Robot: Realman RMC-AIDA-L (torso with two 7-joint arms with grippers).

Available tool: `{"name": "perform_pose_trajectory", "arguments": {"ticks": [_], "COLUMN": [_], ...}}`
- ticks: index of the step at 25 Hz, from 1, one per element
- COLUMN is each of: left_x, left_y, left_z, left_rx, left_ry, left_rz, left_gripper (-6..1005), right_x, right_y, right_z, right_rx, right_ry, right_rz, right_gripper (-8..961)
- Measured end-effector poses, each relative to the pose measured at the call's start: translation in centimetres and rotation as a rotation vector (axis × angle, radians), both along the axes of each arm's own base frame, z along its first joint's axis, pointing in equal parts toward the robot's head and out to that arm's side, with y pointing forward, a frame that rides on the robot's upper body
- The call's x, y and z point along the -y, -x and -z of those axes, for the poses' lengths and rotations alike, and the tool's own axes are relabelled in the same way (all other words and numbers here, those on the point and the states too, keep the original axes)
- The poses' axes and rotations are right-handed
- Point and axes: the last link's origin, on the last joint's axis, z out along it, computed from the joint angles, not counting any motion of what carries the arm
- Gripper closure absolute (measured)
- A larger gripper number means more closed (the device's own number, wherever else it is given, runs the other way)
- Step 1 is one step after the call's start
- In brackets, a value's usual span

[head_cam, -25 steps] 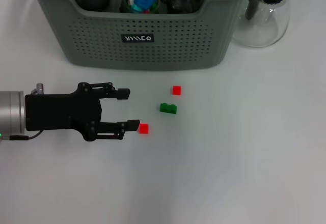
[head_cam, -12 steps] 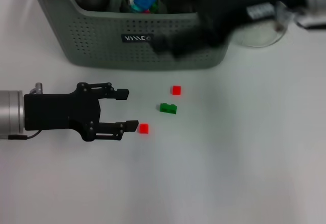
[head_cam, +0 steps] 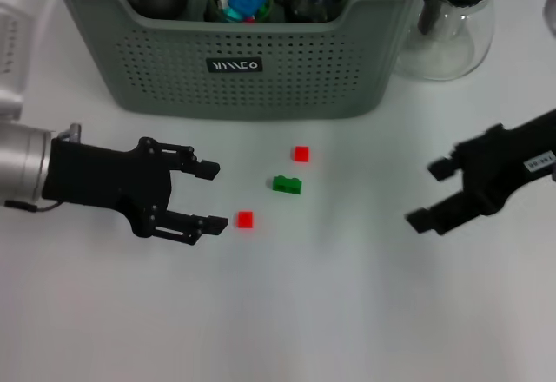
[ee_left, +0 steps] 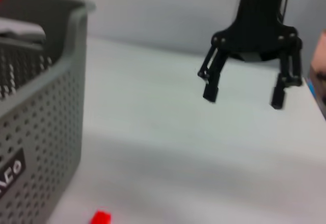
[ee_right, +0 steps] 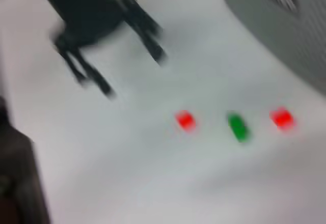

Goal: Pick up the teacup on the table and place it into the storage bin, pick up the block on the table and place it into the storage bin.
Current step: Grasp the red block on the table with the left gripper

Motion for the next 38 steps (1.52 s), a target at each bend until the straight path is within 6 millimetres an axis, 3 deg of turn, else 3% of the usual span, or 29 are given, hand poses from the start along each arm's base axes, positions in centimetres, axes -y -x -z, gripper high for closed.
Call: {"name": "perform_pose_trajectory", "arguments": {"ticks": [8,15,20,24,33,38], "left_x": [-1.7,-2.6,-3.0,-3.5,-3.1,-2.8], "left_y": [-2.7,-6.9,-8.6,-9.4,-9.7,-9.9], "left_z": [0.7,4.1,5.7,7.1,8.1,8.8], "left_rx": [-0.184,-0.494,-0.619,-0.713,-0.752,-0.757], "left_ry": [0.080,0.116,0.113,0.076,0.075,0.072], "left_rz": [0.055,0.127,0.138,0.141,0.152,0.156], "left_gripper": [237,237,237,237,237,380], "right_x": [-0.8,-0.9,-0.9,-1.0,-1.1,-1.1], "right_y": [-1.7,-1.6,-1.4,-1.3,-1.4,-1.4], "right_z": [0.1,0.5,0.6,0.9,1.2,1.2], "right_rx": [0.142,0.145,0.143,0.140,0.138,0.135], "right_ry": [-0.012,-0.002,0.009,0.020,0.028,0.026], "right_rz": [0.088,0.103,0.106,0.109,0.113,0.110], "right_gripper": [12,11,11,11,11,11]}}
